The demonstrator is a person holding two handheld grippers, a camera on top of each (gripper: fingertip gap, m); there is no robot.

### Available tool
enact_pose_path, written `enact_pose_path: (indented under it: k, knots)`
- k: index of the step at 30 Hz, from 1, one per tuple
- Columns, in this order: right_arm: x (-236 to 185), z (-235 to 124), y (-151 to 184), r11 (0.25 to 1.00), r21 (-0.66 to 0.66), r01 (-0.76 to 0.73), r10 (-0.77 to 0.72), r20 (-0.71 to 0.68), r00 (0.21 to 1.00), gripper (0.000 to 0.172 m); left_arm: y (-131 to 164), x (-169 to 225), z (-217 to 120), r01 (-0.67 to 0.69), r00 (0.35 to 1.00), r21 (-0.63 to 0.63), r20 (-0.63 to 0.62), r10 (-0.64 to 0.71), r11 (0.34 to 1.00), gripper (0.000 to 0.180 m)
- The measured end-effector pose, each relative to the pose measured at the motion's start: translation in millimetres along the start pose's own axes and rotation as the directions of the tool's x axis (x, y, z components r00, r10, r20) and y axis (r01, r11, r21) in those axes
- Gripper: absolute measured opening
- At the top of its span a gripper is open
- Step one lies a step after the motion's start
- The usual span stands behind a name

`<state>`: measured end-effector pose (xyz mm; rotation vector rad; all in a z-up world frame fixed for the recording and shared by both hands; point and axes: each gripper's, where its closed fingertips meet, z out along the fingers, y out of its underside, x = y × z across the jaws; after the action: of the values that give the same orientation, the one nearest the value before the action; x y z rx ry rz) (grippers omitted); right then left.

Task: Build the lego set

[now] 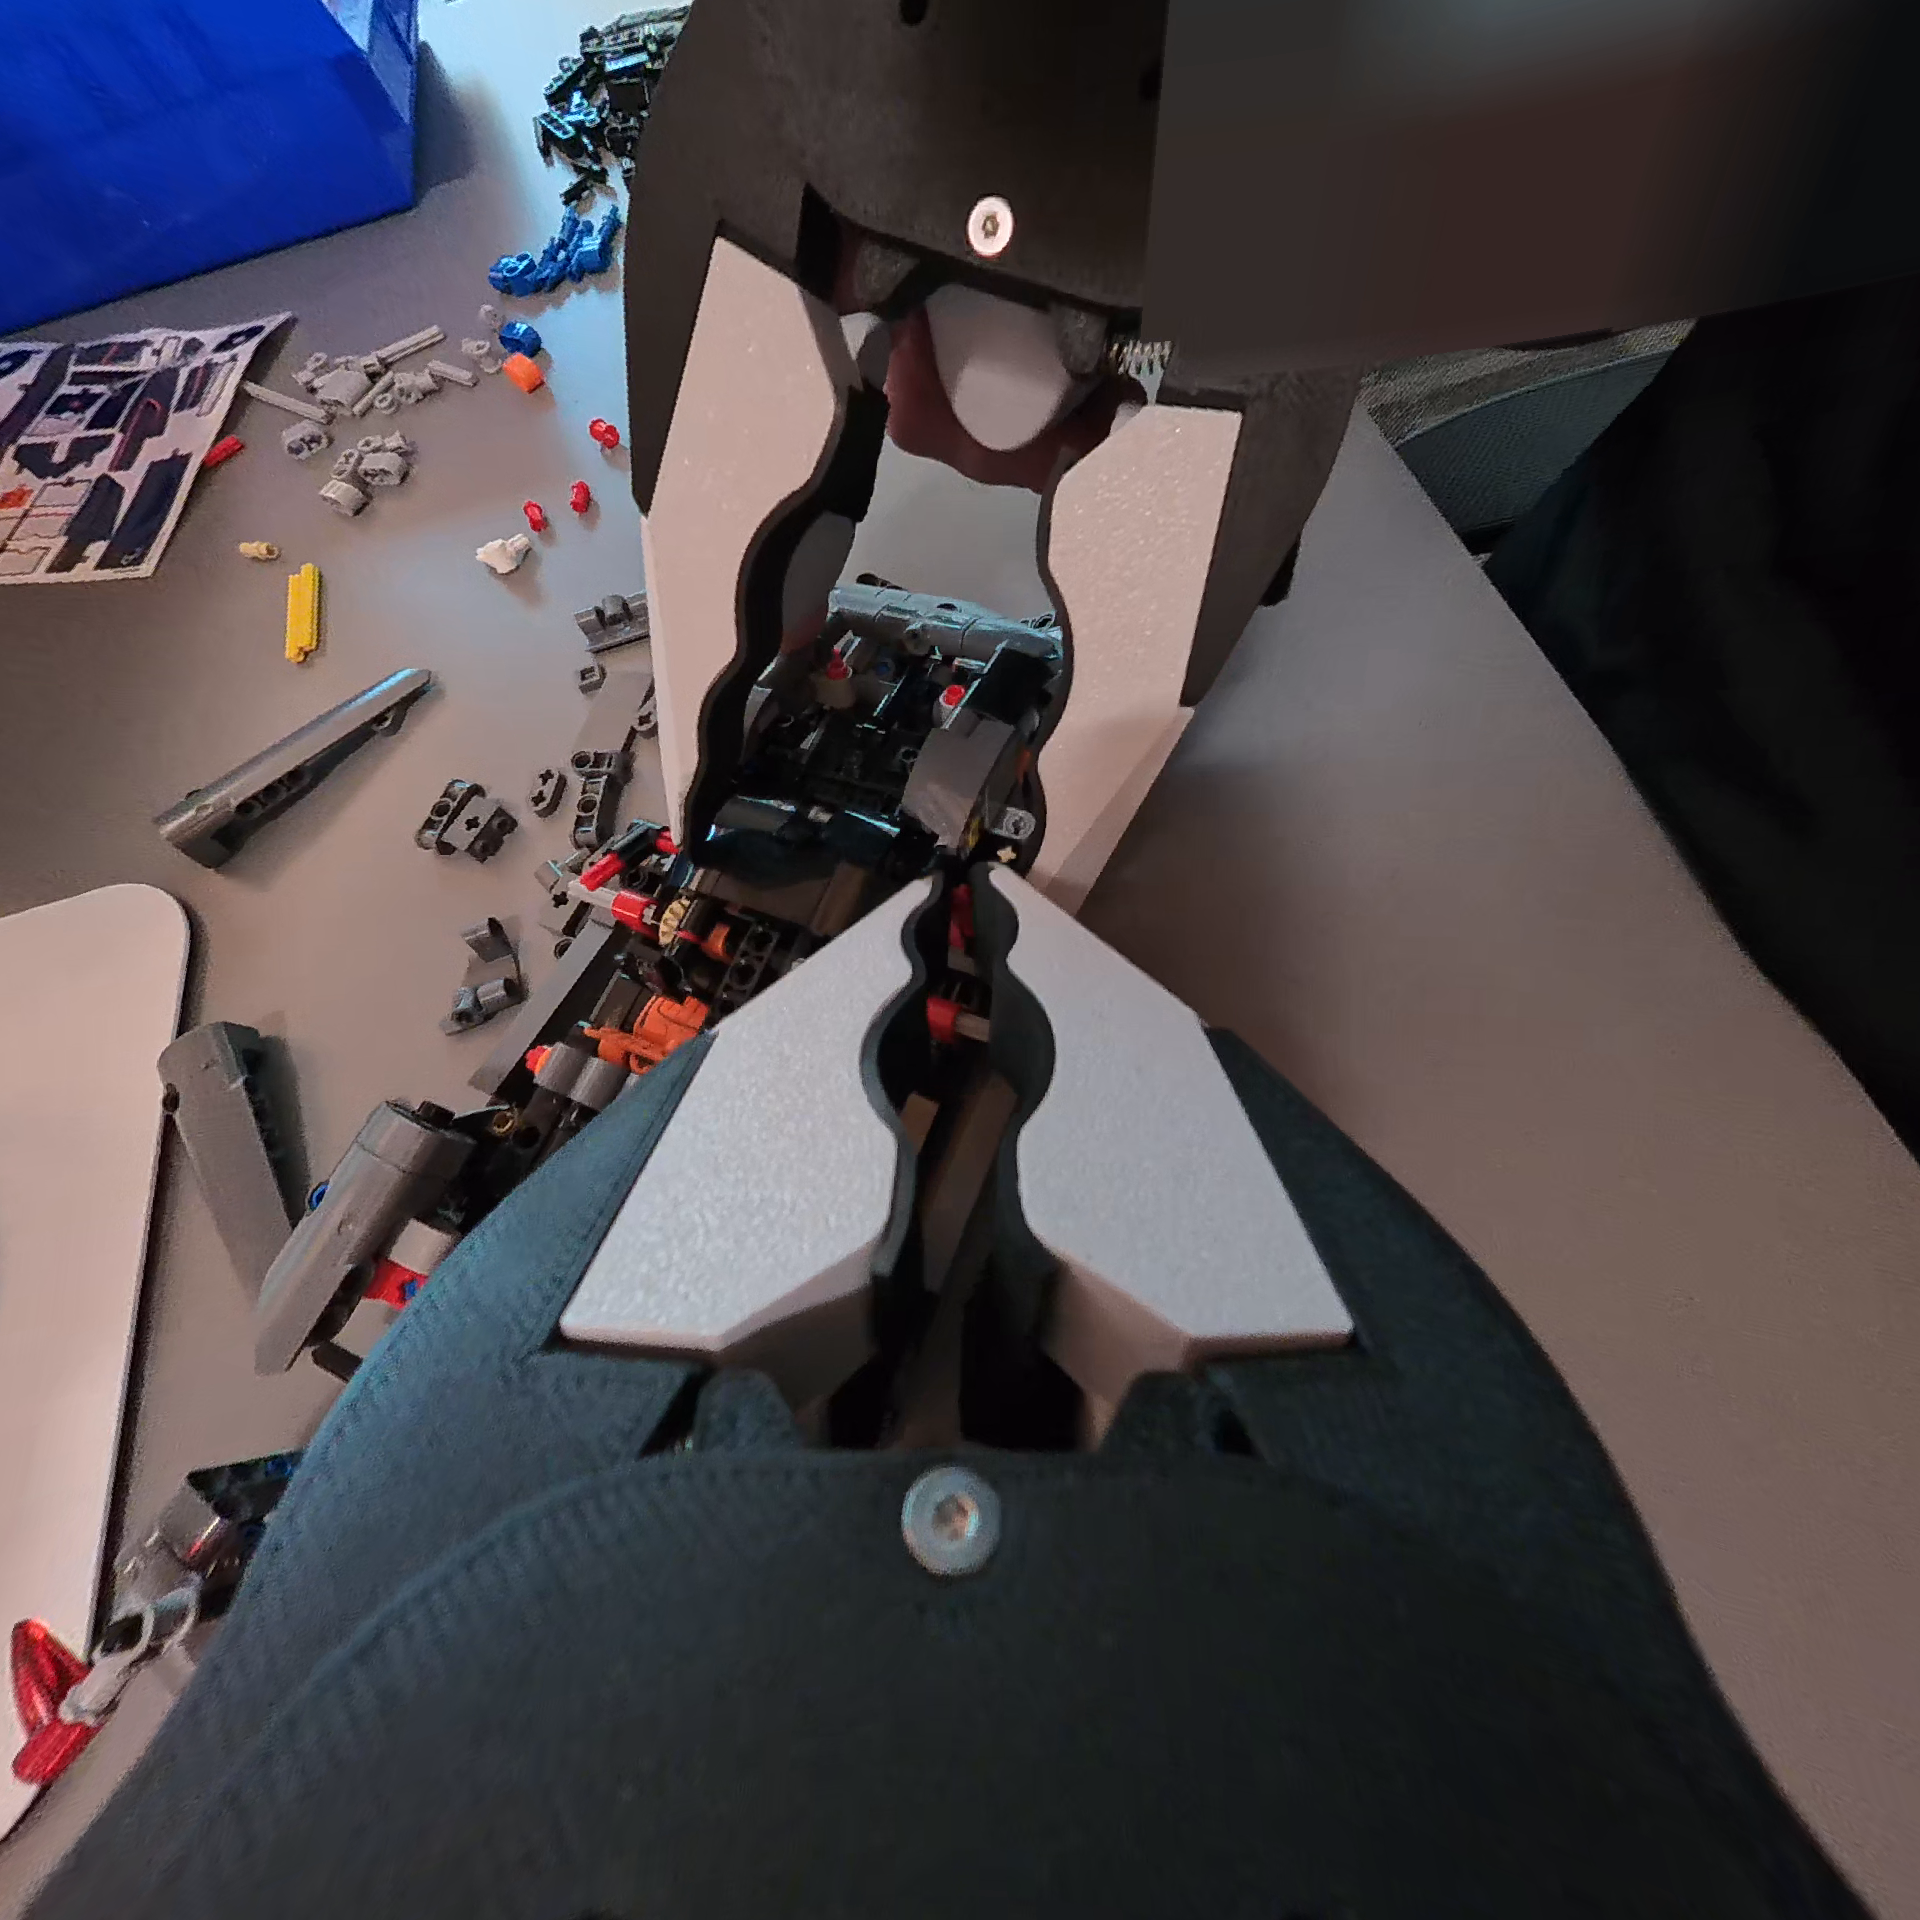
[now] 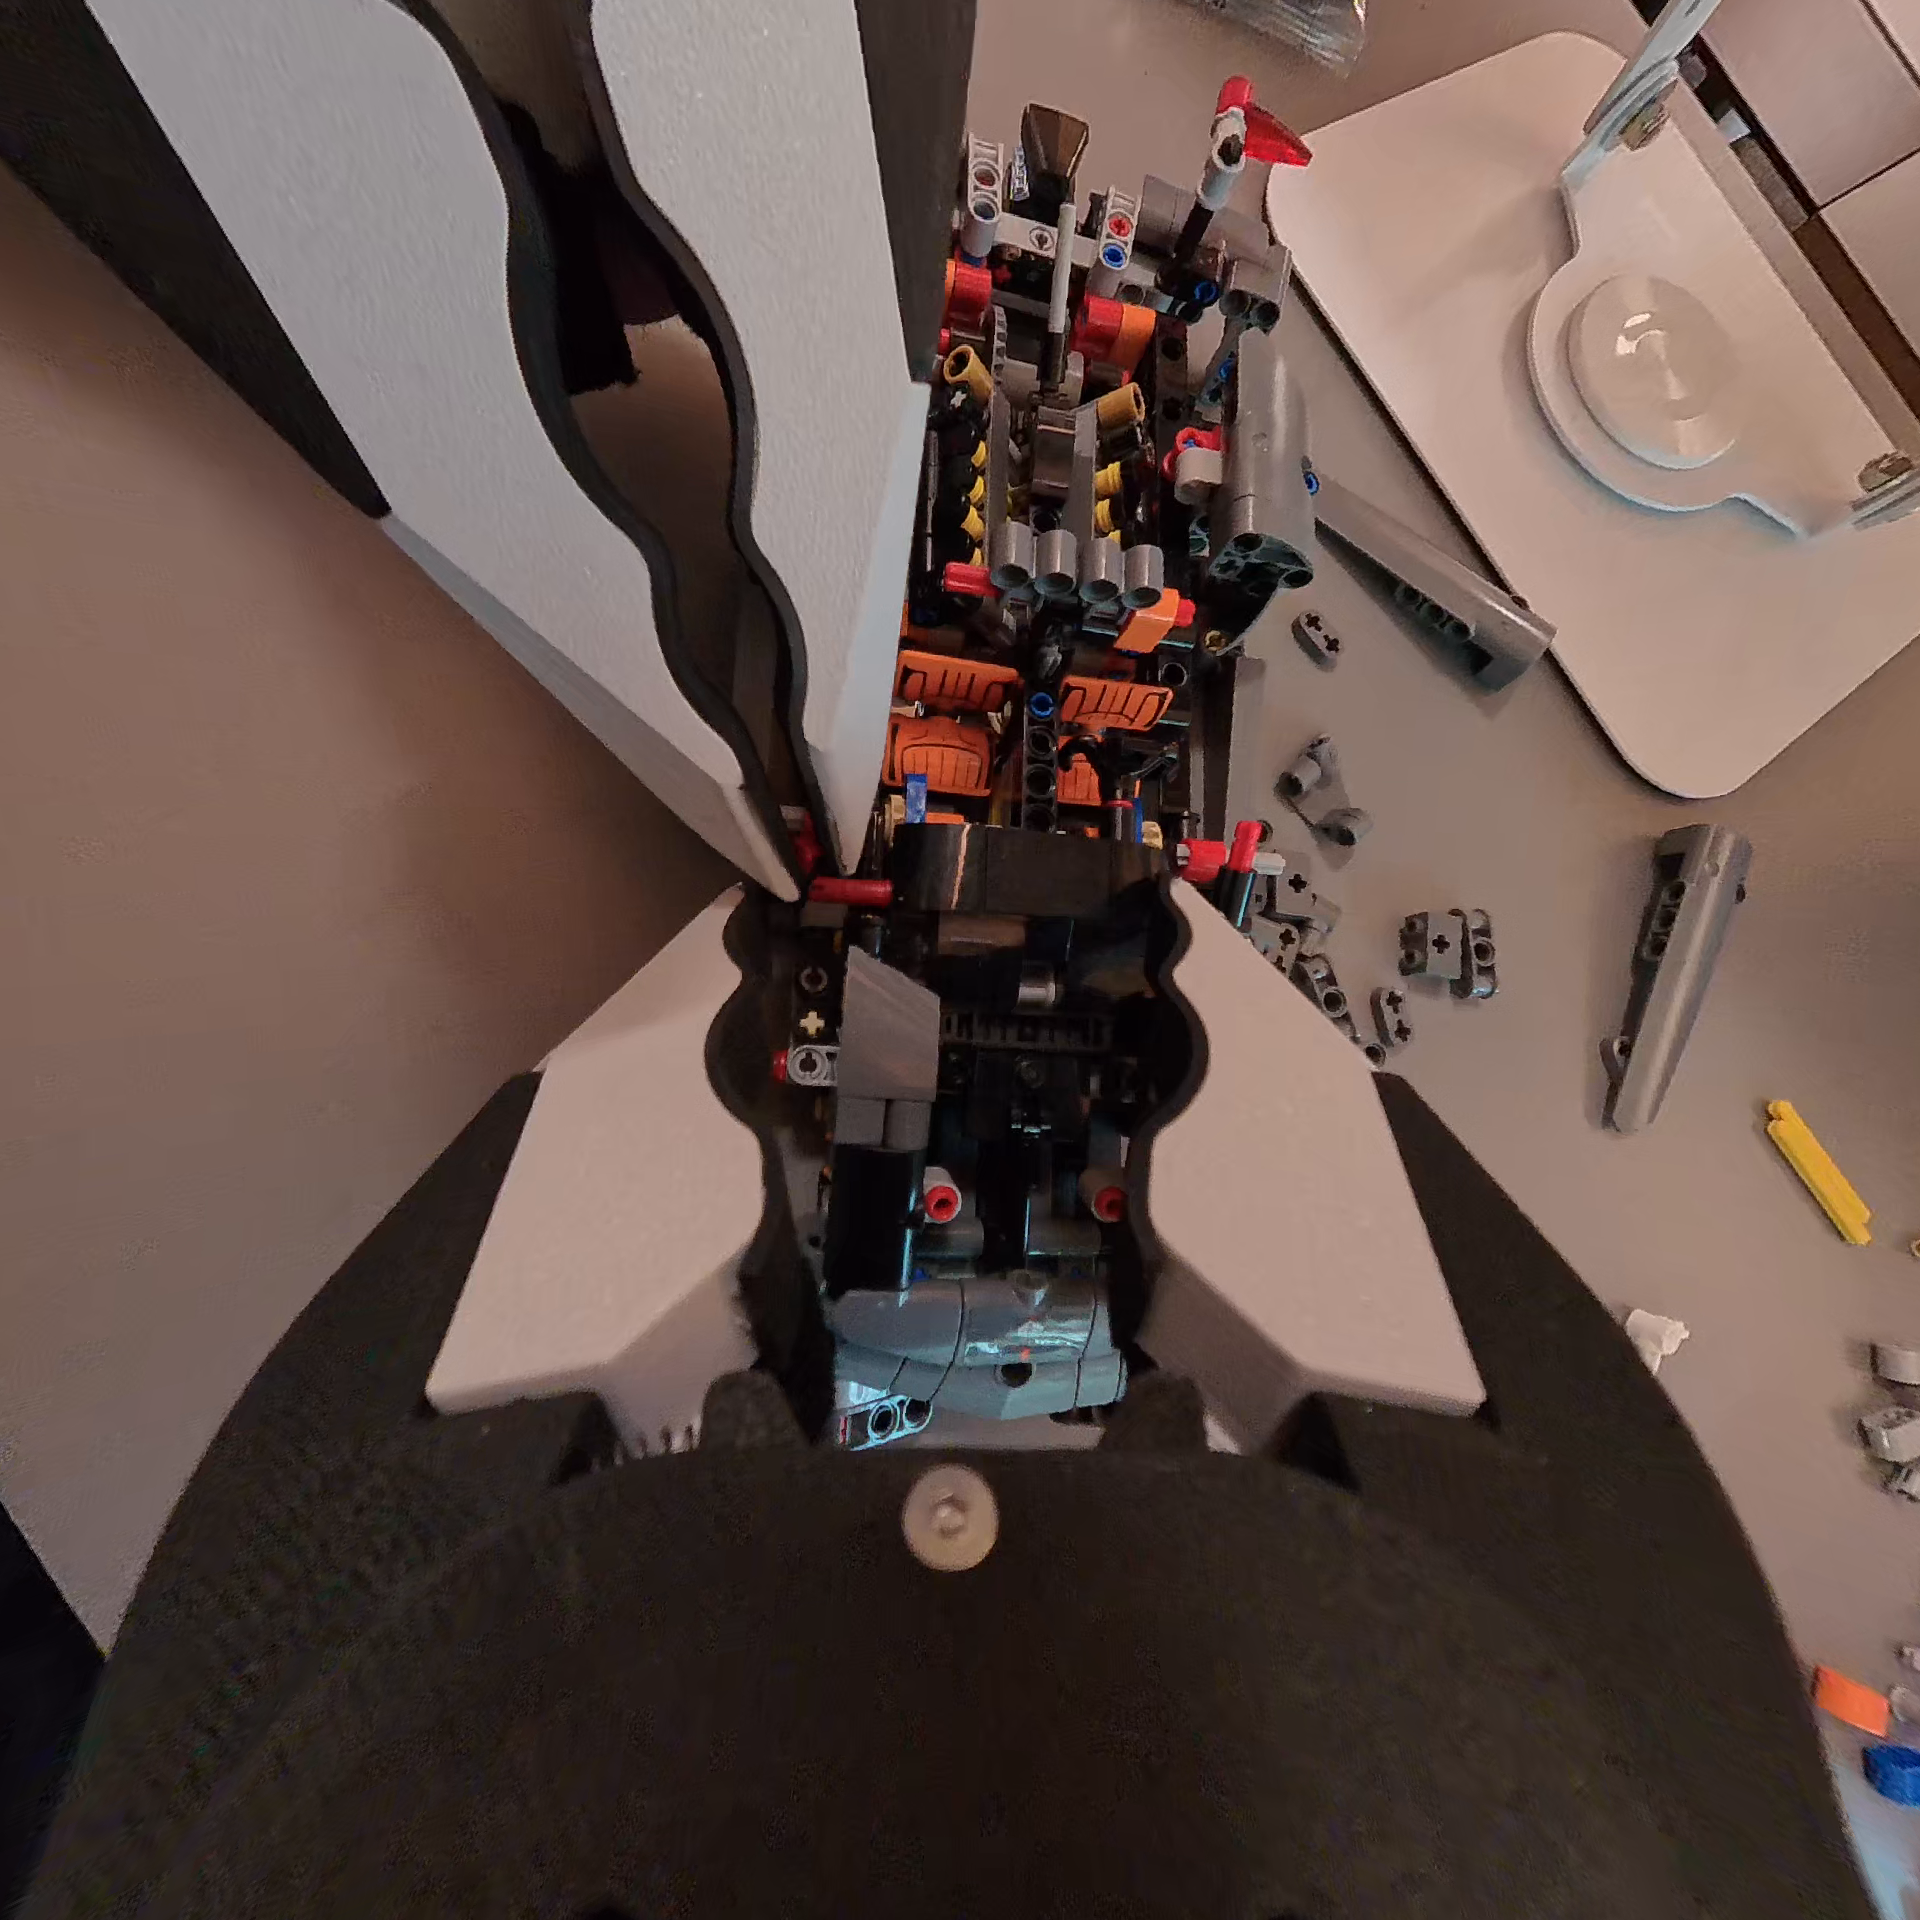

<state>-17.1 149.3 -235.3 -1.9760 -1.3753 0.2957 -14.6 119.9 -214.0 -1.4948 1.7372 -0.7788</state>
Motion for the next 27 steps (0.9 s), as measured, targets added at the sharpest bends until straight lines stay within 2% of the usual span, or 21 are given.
enact_pose_path:
  k: [16, 27]
  knots:
    - [3.2, 0.5, 0.8, 1.000, -0.008, 0.008, -0.008, -0.016, 1.000, 0.065, 0.1, -3.2, 0.9, -0.034, 0.999, 0.009, 0.002, 0.034, 0.999, 0.002]
    - [2.8, -2.1, 0.0, 1.000, 0.003, -0.014, 0.014, 0.019, 1.000, 0.065, -0.3, -4.2, -4.8, -0.083, 0.996, -0.007, 0.027, 0.084, 0.996, 0.004]
